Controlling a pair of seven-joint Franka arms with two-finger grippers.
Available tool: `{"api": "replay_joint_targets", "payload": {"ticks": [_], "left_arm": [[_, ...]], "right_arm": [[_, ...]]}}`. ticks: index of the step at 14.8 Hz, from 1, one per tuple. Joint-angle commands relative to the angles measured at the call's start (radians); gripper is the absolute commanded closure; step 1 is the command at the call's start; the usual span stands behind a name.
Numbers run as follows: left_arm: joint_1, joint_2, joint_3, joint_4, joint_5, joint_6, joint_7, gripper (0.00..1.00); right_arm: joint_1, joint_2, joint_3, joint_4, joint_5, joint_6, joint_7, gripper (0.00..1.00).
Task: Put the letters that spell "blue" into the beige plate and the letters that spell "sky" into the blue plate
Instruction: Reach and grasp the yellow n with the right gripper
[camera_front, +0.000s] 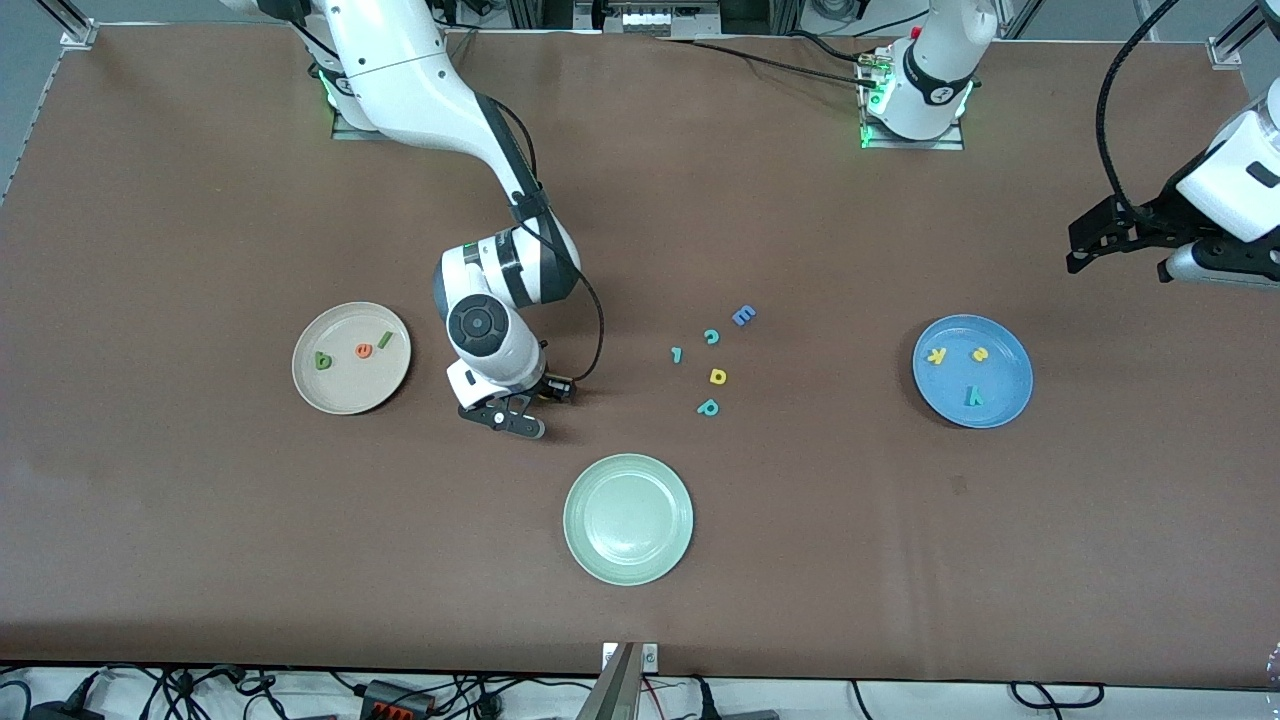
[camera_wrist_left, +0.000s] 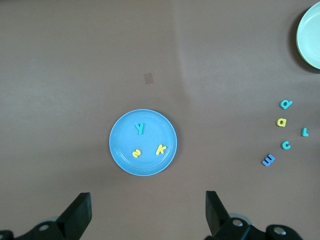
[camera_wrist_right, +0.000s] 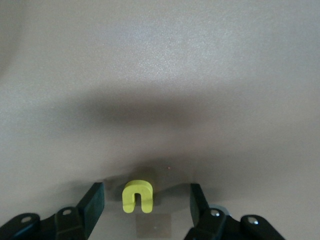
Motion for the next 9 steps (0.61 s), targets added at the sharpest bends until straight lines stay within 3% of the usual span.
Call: {"api": "replay_joint_targets", "payload": {"ticks": [1, 6, 9], "left_arm": [[-0.001, -0.004, -0.001, 0.014, -0.019, -0.021, -0.006, 0.00], [-0.003, -0.004, -0.001, 0.014, -0.019, -0.021, -0.006, 0.00], [-0.004, -0.004, -0.003, 0.014, -0.019, -0.021, -0.007, 0.00]], "right_arm": [[0.012, 0.004, -0.006, 0.016, -0.007, -0.004, 0.038, 0.42], [0.012, 0.001, -0.006, 0.016, -0.006, -0.009, 0.030, 0.68], [0.007, -0.001, -0.007, 0.016, -0.006, -0.013, 0.026, 0.75]]}}
